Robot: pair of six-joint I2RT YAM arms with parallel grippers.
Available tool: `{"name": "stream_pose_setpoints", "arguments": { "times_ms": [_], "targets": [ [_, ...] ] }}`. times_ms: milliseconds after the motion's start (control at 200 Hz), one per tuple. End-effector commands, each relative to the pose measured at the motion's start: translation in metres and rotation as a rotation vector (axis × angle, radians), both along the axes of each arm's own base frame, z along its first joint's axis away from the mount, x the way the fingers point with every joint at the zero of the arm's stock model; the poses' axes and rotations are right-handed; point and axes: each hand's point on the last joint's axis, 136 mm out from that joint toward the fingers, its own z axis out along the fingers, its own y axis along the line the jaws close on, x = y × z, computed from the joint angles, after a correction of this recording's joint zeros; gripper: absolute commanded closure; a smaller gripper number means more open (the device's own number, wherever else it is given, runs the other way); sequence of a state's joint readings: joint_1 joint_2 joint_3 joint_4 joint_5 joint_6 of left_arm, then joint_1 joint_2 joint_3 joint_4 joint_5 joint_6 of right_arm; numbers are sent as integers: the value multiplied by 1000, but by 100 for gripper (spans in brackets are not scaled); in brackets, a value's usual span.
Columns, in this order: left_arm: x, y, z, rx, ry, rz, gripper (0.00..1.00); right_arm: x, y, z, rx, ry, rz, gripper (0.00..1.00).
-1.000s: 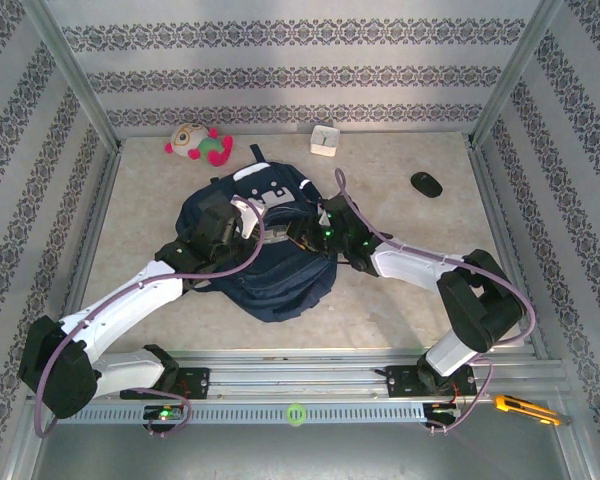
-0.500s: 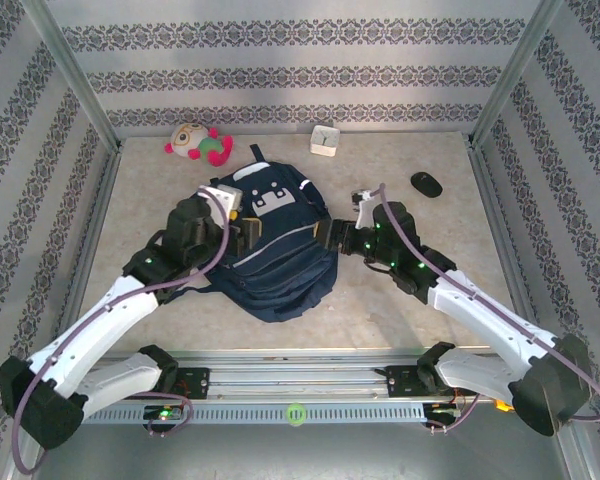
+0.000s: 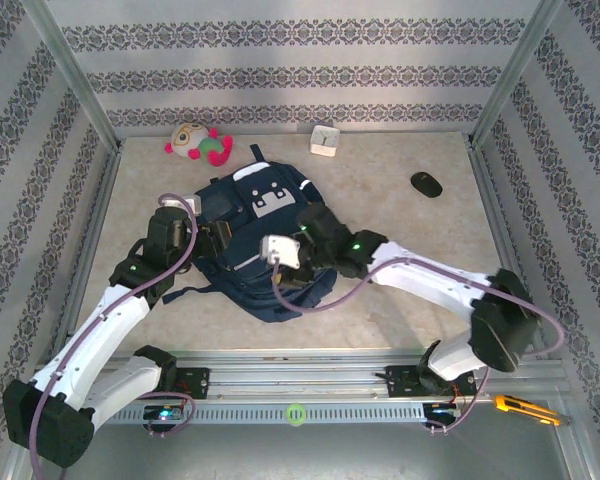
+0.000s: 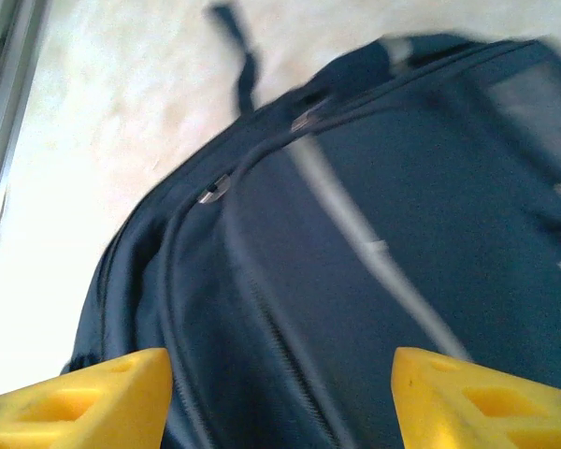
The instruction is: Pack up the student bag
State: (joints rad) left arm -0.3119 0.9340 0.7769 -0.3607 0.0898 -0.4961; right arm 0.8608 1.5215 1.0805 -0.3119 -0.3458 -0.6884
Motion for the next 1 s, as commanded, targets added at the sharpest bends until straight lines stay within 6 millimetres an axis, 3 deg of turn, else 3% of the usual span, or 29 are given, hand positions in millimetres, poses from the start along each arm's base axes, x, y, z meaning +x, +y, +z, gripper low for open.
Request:
{"name": "stream_pose_setpoints", "arguments": {
  "times_ms": [0, 125, 200, 410, 575, 655, 839, 994],
  "targets": [
    [1, 0, -5, -45, 20, 13, 44, -11, -8, -38, -145, -26, 178, 37],
    [2, 0, -15, -29, 41, 12, 45, -5, -24, -84, -303, 25, 139, 37],
    [3, 0, -17, -23, 49, 8, 45, -2, -32, -97, -363, 22, 121, 36],
    [7, -3, -24, -37, 63, 9, 45, 7, -27, -89, -375, -152, 137, 35],
    [5, 2, -29, -27, 74, 31, 45, -1, -17, -42, -246, -208, 152, 31],
    [5, 4, -28, -35, 71, 44, 45, -7, -22, -31, -235, -245, 167, 26],
    [6, 1, -30, -62, 70, 40, 45, -7, -33, -50, -285, -287, 189, 22],
    [6, 0, -31, -68, 70, 34, 45, 25, -21, -75, -300, -326, 100, 25]
  ]
}}
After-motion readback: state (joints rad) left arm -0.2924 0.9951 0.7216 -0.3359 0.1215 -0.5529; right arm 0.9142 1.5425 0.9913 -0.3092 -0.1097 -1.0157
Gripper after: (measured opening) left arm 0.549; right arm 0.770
